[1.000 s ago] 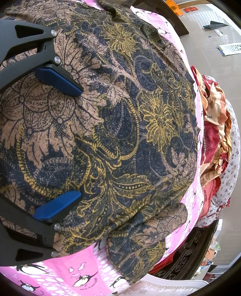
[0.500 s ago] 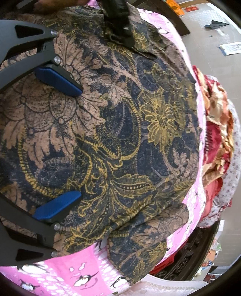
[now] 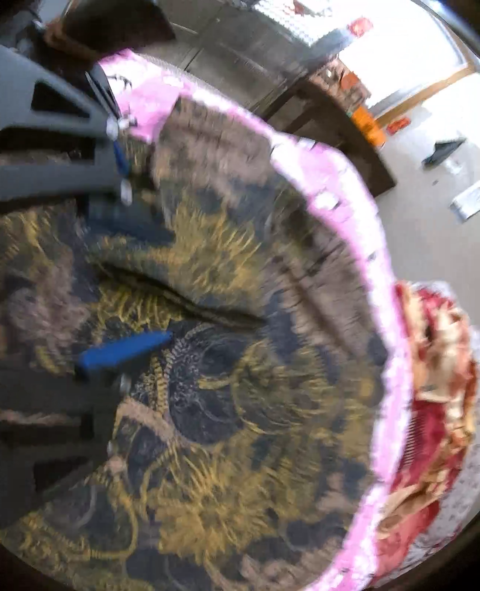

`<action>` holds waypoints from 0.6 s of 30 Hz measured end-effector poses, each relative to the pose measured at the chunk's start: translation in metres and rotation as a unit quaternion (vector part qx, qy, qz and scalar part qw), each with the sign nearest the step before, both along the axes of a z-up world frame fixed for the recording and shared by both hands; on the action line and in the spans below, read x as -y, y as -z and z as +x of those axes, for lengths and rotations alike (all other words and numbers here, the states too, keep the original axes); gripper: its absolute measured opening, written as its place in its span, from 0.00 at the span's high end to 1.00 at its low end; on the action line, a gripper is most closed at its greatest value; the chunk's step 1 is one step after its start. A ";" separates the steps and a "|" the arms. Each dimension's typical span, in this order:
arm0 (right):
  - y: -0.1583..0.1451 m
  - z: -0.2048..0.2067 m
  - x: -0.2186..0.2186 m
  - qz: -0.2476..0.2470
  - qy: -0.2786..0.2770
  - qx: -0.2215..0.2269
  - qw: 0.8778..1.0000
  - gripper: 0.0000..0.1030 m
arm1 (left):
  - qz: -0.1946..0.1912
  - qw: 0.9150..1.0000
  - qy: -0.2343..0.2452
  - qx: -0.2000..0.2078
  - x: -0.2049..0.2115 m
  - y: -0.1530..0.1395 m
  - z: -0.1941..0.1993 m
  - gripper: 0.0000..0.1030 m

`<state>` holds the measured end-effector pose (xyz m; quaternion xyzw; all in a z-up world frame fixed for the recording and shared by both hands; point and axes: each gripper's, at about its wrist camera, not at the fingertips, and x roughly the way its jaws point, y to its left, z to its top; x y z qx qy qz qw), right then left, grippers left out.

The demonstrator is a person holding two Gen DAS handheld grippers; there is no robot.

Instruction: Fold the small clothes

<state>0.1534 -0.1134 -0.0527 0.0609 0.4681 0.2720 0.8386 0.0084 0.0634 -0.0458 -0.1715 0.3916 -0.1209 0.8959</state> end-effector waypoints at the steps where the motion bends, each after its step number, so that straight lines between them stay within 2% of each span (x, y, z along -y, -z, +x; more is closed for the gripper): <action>1: 0.003 0.001 0.001 0.016 0.002 0.002 1.000 0.57 | -0.006 1.000 -0.001 0.001 -0.002 0.001 -0.001 0.89; 4: 0.008 0.009 0.006 0.069 0.006 -0.003 0.998 0.61 | -0.006 1.000 -0.003 -0.001 -0.003 0.002 0.000 0.89; 5: 0.009 0.010 0.008 0.077 0.007 -0.004 0.997 0.70 | -0.002 1.000 -0.003 -0.001 -0.001 0.002 0.001 0.89; 6: 0.011 0.011 0.009 0.078 0.011 -0.002 0.997 0.85 | -0.002 1.000 -0.003 -0.001 -0.002 0.002 0.001 0.89; 9: 0.007 0.006 0.020 0.089 0.026 0.006 0.996 0.96 | -0.003 1.000 -0.003 -0.003 -0.003 0.002 0.000 0.89; 13: -0.015 -0.002 0.041 0.082 0.041 0.032 0.995 0.96 | -0.001 1.000 -0.003 -0.004 -0.003 0.002 0.001 0.89; 18: -0.037 -0.003 0.120 0.018 0.101 0.039 0.994 0.96 | 0.001 1.000 -0.003 -0.005 -0.002 0.002 0.001 0.89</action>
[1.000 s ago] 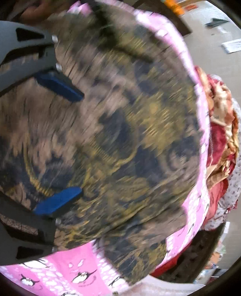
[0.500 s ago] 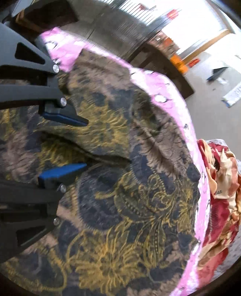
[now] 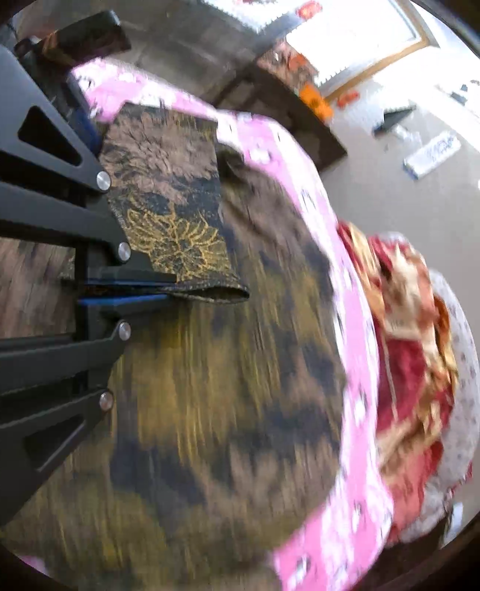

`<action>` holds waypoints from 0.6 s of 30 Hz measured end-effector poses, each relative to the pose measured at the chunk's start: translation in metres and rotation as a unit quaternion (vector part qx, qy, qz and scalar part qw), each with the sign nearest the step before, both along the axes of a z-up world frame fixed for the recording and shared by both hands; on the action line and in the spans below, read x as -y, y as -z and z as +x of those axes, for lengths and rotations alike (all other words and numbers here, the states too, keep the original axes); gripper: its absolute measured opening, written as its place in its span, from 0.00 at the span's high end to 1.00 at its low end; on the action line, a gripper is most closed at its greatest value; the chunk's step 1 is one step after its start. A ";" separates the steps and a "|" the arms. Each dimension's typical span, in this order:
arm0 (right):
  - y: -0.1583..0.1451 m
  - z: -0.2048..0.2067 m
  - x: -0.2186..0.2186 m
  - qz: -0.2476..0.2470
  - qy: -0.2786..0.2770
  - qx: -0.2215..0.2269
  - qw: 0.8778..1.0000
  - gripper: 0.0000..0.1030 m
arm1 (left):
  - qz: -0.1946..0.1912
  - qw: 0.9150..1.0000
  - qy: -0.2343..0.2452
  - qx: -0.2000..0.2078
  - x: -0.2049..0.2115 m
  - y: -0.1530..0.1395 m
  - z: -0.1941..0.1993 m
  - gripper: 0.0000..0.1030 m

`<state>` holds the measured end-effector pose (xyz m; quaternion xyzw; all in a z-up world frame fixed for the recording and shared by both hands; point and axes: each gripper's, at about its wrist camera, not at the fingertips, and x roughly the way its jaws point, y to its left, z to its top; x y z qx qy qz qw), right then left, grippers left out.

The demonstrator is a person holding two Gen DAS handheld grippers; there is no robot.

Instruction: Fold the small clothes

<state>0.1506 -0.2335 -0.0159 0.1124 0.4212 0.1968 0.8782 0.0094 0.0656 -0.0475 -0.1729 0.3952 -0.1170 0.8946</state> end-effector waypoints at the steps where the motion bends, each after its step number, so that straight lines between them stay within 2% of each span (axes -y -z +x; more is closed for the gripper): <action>1: -0.001 -0.001 0.014 -0.010 0.011 -0.004 1.000 0.96 | 0.000 1.000 0.000 0.000 0.000 0.000 0.000 0.89; 4: -0.005 -0.006 0.070 -0.045 0.055 -0.020 0.997 0.96 | 0.000 1.000 0.000 0.000 0.001 0.000 0.000 0.89; 8: 0.002 -0.013 0.111 -0.069 0.085 -0.042 0.993 0.96 | 0.001 1.000 -0.001 0.000 0.001 0.000 0.000 0.89; 13: 0.010 -0.015 0.116 -0.088 0.091 -0.051 0.991 0.96 | -0.001 1.000 -0.001 0.000 0.001 0.000 0.000 0.89; 18: 0.003 -0.015 0.108 -0.111 0.116 -0.028 0.987 0.96 | -0.001 1.000 -0.001 0.000 0.001 0.001 0.001 0.89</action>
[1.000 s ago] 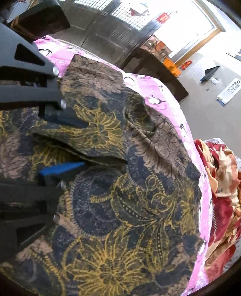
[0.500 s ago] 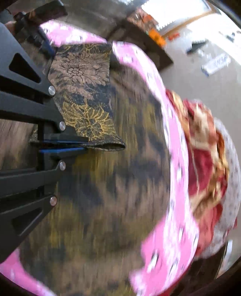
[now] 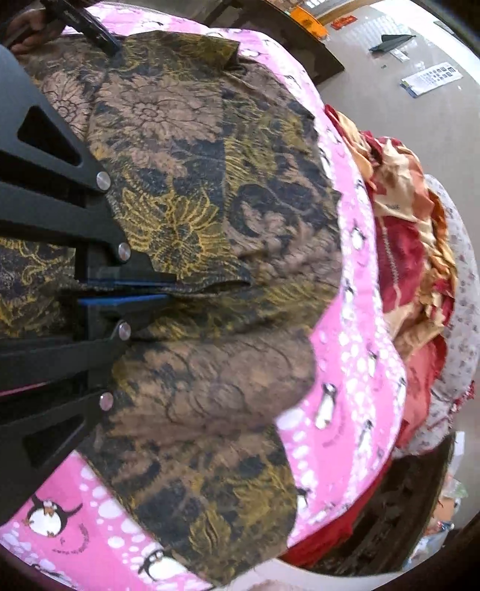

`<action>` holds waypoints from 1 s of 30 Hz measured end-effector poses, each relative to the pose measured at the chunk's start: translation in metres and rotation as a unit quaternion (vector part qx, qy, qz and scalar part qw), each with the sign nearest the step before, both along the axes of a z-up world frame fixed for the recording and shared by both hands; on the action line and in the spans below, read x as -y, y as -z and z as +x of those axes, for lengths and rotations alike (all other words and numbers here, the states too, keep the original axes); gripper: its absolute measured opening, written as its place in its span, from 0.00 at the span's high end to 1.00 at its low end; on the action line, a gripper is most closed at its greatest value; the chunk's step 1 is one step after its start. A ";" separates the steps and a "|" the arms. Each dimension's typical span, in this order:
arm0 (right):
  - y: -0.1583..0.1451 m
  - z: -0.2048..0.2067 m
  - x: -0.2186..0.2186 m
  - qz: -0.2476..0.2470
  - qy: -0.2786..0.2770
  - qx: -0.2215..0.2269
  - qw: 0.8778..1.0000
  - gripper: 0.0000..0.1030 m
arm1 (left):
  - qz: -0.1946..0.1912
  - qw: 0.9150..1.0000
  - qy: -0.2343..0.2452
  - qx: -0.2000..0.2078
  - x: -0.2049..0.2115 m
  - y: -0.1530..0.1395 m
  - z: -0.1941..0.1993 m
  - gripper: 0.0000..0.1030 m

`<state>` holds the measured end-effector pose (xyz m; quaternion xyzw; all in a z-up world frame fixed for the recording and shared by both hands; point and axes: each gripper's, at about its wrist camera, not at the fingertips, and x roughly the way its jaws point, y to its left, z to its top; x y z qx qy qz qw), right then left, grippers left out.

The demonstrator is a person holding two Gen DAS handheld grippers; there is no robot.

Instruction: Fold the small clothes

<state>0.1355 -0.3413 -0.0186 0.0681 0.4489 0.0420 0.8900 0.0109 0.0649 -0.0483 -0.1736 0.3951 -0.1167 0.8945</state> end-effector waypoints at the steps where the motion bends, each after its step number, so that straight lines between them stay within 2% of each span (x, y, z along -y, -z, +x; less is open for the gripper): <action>1: -0.001 0.001 0.000 -0.010 0.006 0.002 1.000 0.96 | 0.000 1.000 0.000 0.000 0.000 0.000 0.000 0.89; 8: 0.016 0.011 -0.009 -0.043 0.000 -0.024 0.999 0.96 | -0.004 1.000 -0.010 0.002 -0.003 -0.004 -0.002 0.89; 10: 0.019 0.012 -0.009 -0.045 0.004 -0.023 0.999 0.96 | 0.012 0.999 -0.045 0.015 -0.009 -0.018 -0.007 0.89; 13: 0.021 0.009 -0.010 -0.046 0.006 -0.015 0.999 0.96 | 0.020 0.995 -0.071 0.063 -0.020 -0.049 -0.006 0.87; 15: 0.026 0.005 -0.012 -0.050 0.006 -0.010 0.999 0.95 | 0.030 0.993 -0.066 0.089 -0.025 -0.071 0.017 0.86; 17: 0.031 0.000 -0.016 -0.063 0.007 0.006 0.998 0.95 | 0.048 0.991 -0.074 0.096 -0.031 -0.081 0.041 0.86; 18: 0.033 -0.003 -0.020 -0.076 0.005 0.014 0.997 0.94 | 0.057 0.991 -0.078 0.090 -0.034 -0.083 0.059 0.86; 21: 0.033 -0.004 -0.023 -0.087 0.003 0.017 0.996 0.93 | 0.047 0.997 -0.053 0.040 -0.038 -0.076 0.106 0.88; 25: 0.033 -0.003 -0.017 -0.071 0.002 0.018 0.997 0.93 | 0.058 0.998 -0.003 0.025 -0.020 -0.063 0.125 0.94; 26: 0.033 -0.003 -0.015 -0.064 0.001 0.018 0.998 0.93 | 0.060 0.998 0.012 0.015 -0.014 -0.058 0.130 1.00; 27: 0.033 -0.003 -0.014 -0.058 0.002 0.018 0.998 0.93 | 0.060 0.998 0.028 -0.002 -0.009 -0.049 0.135 1.00; 29: 0.034 -0.003 -0.012 -0.052 0.002 0.019 0.998 0.93 | 0.083 0.996 0.034 -0.025 -0.001 -0.032 0.138 1.00; 30: 0.034 -0.003 -0.012 -0.051 0.002 0.019 0.999 0.93 | 0.109 0.993 0.028 -0.041 0.001 -0.021 0.142 1.00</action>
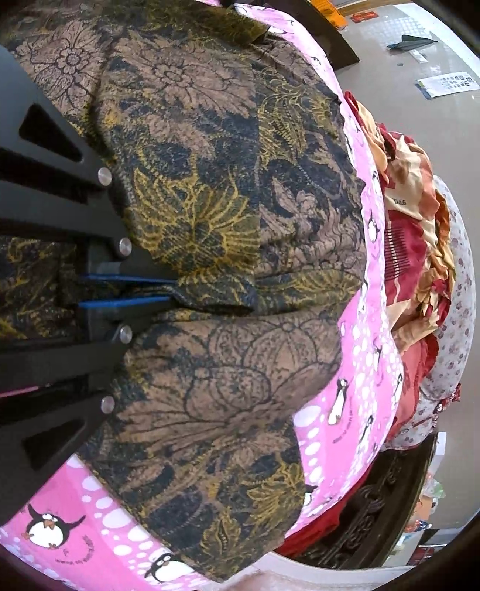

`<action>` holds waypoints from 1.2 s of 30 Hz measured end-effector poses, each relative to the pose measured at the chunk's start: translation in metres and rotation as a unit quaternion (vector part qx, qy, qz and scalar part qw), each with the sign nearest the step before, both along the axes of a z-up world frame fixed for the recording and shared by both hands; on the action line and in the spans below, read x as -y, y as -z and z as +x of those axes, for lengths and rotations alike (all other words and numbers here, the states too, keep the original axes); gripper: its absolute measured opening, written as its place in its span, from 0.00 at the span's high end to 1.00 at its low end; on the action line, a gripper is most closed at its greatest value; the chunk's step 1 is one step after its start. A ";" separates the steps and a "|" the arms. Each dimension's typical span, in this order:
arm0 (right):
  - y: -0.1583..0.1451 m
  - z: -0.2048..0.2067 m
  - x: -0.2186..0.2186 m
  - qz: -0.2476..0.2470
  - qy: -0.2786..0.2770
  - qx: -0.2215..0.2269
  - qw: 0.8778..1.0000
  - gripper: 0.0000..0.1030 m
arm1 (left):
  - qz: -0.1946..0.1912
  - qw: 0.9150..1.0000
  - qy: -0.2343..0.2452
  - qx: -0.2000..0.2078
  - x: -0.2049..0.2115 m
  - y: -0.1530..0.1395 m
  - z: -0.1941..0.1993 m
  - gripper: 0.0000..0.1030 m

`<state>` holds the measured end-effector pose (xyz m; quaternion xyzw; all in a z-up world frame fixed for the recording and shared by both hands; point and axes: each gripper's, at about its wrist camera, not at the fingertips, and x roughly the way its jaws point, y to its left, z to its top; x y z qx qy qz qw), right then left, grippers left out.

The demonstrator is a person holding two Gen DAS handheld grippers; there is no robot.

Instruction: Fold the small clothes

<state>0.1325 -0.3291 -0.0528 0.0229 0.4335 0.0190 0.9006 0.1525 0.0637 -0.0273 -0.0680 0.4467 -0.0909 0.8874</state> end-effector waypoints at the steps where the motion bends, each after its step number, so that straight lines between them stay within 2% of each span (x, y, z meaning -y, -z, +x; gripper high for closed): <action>1: 0.000 0.000 0.000 0.000 0.000 0.000 1.000 0.93 | 0.021 1.000 -0.008 0.000 0.000 0.004 0.001 1.00; 3: 0.000 0.000 -0.001 0.000 0.000 0.000 1.000 0.93 | 0.082 0.995 -0.047 0.017 -0.011 0.009 -0.001 1.00; 5: 0.000 0.000 -0.001 -0.001 0.000 0.000 1.000 0.93 | 0.104 0.990 -0.092 0.017 -0.026 0.006 -0.003 1.00; 7: 0.000 0.001 -0.001 -0.001 0.000 0.000 1.000 0.93 | 0.149 0.974 -0.168 0.021 -0.042 -0.002 -0.012 1.00; 10: 0.000 0.002 -0.001 -0.003 0.000 0.000 1.000 0.93 | 0.099 0.970 -0.221 0.033 -0.064 -0.015 -0.030 1.00; 11: 0.000 0.001 -0.001 -0.004 0.000 0.000 1.000 0.93 | 0.081 0.971 -0.223 0.044 -0.064 -0.020 -0.036 1.00; 12: 0.000 0.002 -0.002 -0.005 0.000 0.000 1.000 0.93 | 0.045 0.975 -0.207 0.067 -0.058 -0.029 -0.043 1.00; 13: 0.000 0.002 -0.002 -0.007 0.000 0.000 1.000 0.93 | 0.026 0.979 -0.189 0.073 -0.054 -0.031 -0.044 1.00; 14: 0.000 0.002 -0.003 -0.007 0.000 0.000 1.000 0.93 | -0.006 0.986 -0.149 0.078 -0.040 -0.035 -0.044 1.00; 16: 0.000 0.002 -0.003 -0.007 0.001 0.000 1.000 0.93 | -0.037 0.993 -0.076 0.077 -0.010 -0.037 -0.043 1.00; 17: -0.001 0.002 -0.003 -0.007 0.001 0.000 1.000 0.93 | -0.040 0.996 -0.048 0.071 0.002 -0.037 -0.041 1.00; 18: -0.001 0.002 -0.003 -0.008 0.001 0.000 1.000 0.93 | -0.027 0.997 -0.016 0.064 0.018 -0.033 -0.042 1.00; 20: -0.001 0.002 -0.003 -0.008 0.001 0.000 1.000 0.93 | 0.030 0.999 0.014 0.023 0.041 -0.013 -0.046 1.00; 21: -0.001 0.002 -0.003 -0.008 0.001 0.000 1.000 0.93 | 0.071 0.997 0.026 -0.009 0.047 0.006 -0.053 1.00; 23: -0.001 0.002 -0.003 -0.006 0.001 0.000 1.000 0.93 | 0.101 0.994 0.041 0.026 0.046 0.010 -0.078 1.00; 25: -0.002 0.002 -0.001 0.002 0.000 -0.001 1.000 0.93 | 0.122 0.991 0.048 0.025 0.044 0.007 -0.091 1.00; 27: -0.006 0.001 0.003 0.019 -0.002 -0.001 1.000 0.89 | 0.131 0.990 0.049 0.023 0.044 0.001 -0.099 1.00; 29: -0.023 -0.006 0.007 0.035 -0.003 0.004 0.999 0.84 | 0.123 0.991 0.051 0.027 0.046 -0.008 -0.101 1.00; 31: -0.049 -0.024 0.002 0.032 -0.020 0.052 0.998 0.74 | 0.102 0.993 0.051 0.044 0.046 -0.018 -0.105 1.00; 32: -0.056 -0.030 -0.002 0.030 -0.032 0.066 0.997 0.63 | 0.090 0.993 0.050 0.049 0.050 -0.019 -0.104 0.99; 33: -0.060 -0.036 -0.008 0.032 -0.051 0.073 0.996 0.57 | 0.087 0.994 0.051 0.047 0.055 -0.016 -0.102 0.93; 34: -0.057 -0.038 -0.017 0.034 -0.080 0.063 0.994 0.56 | 0.088 0.994 0.051 0.037 0.055 -0.010 -0.101 0.92; 36: -0.033 -0.032 -0.031 0.025 -0.128 -0.001 0.991 0.56 | 0.086 0.995 0.055 0.000 0.054 0.009 -0.091 0.92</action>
